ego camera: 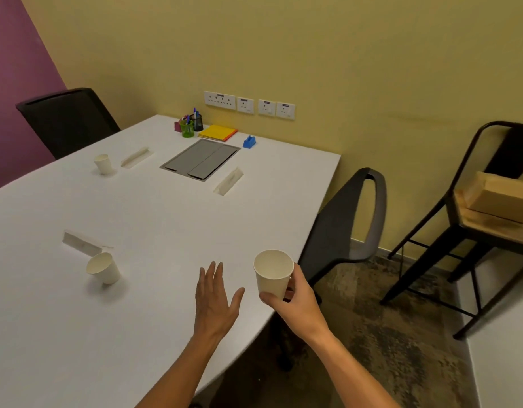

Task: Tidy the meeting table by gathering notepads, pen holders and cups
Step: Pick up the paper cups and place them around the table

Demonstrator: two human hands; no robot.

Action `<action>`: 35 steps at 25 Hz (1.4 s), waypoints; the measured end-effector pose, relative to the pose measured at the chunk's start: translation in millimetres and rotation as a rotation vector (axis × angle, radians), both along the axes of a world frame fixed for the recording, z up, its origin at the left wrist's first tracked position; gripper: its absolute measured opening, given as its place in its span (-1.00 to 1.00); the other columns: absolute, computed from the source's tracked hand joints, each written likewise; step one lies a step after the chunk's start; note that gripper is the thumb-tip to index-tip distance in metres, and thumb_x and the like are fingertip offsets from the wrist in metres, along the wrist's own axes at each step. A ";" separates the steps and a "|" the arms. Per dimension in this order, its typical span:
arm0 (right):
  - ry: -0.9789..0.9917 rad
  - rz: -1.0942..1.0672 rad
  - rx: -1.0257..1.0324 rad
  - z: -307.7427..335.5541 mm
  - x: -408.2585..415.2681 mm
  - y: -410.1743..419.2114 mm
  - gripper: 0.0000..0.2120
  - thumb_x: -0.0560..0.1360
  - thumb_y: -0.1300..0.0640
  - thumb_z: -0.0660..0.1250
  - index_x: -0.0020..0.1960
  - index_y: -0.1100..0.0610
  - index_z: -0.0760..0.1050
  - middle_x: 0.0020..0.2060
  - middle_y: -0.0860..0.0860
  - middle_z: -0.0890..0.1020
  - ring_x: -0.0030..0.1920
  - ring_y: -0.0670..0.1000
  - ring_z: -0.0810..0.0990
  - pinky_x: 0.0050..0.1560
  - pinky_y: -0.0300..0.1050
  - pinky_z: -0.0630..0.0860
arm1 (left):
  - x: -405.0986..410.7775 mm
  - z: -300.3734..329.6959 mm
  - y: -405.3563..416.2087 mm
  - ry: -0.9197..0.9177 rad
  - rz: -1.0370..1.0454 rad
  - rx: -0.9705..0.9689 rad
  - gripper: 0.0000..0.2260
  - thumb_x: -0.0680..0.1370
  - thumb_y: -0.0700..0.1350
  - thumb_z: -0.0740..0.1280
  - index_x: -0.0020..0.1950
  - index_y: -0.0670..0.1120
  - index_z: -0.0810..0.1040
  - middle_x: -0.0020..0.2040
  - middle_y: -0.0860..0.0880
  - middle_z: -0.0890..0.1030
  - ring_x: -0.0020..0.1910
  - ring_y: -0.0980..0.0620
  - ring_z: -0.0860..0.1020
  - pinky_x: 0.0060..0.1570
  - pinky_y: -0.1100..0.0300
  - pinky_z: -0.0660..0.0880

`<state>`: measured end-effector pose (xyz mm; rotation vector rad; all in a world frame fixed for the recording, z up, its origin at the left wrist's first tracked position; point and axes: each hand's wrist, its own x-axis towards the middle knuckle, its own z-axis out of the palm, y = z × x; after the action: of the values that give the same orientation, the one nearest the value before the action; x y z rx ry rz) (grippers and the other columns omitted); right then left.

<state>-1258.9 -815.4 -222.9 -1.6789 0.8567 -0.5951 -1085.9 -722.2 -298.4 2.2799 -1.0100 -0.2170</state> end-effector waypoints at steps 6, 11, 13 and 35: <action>-0.086 -0.106 -0.061 22.8 -65.3 -35.9 -0.27 0.36 -0.14 0.57 0.35 -0.39 0.20 0.25 -0.34 0.44 0.28 -0.13 0.47 0.05 -0.39 0.46 | -73.0 68.8 -55.1 0.053 -0.194 -0.233 -0.30 0.48 0.35 0.19 0.56 0.16 0.09 0.60 0.10 0.13 0.59 0.12 -0.05 0.49 -0.06 0.19; -0.203 -0.215 -0.110 50.4 -113.4 -69.6 -0.24 0.33 -0.18 0.58 0.39 -0.38 0.24 0.26 -0.34 0.48 0.30 -0.18 0.47 0.13 -0.24 0.58 | -110.7 105.6 -106.2 0.034 -0.302 -0.265 -0.33 0.47 0.32 0.23 0.53 0.23 0.08 0.59 0.13 0.15 0.59 0.09 0.05 0.49 -0.09 0.23; -0.229 -0.255 -0.124 60.9 -132.9 -89.9 -0.22 0.32 -0.18 0.58 0.42 -0.32 0.25 0.27 -0.31 0.49 0.31 -0.17 0.47 0.16 -0.15 0.59 | -123.4 118.0 -131.9 0.047 -0.346 -0.281 -0.34 0.48 0.30 0.25 0.53 0.24 0.10 0.58 0.14 0.17 0.57 0.09 0.12 0.48 -0.04 0.24; -0.088 -0.450 0.013 -5.7 -249.9 -439.8 -0.24 0.31 -0.20 0.57 0.41 -0.30 0.28 0.24 -0.32 0.50 0.30 -0.18 0.47 0.31 0.00 0.52 | -236.6 110.3 -457.5 -0.307 -0.736 0.153 -0.34 0.60 0.27 0.13 0.59 0.14 -0.09 0.61 0.15 -0.07 0.58 0.08 -0.22 0.54 0.12 -0.19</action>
<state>-1508.8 -1255.2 -228.6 -1.4400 1.1815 -0.9582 -1322.5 -1179.8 -188.1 2.0052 -2.0316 -0.2528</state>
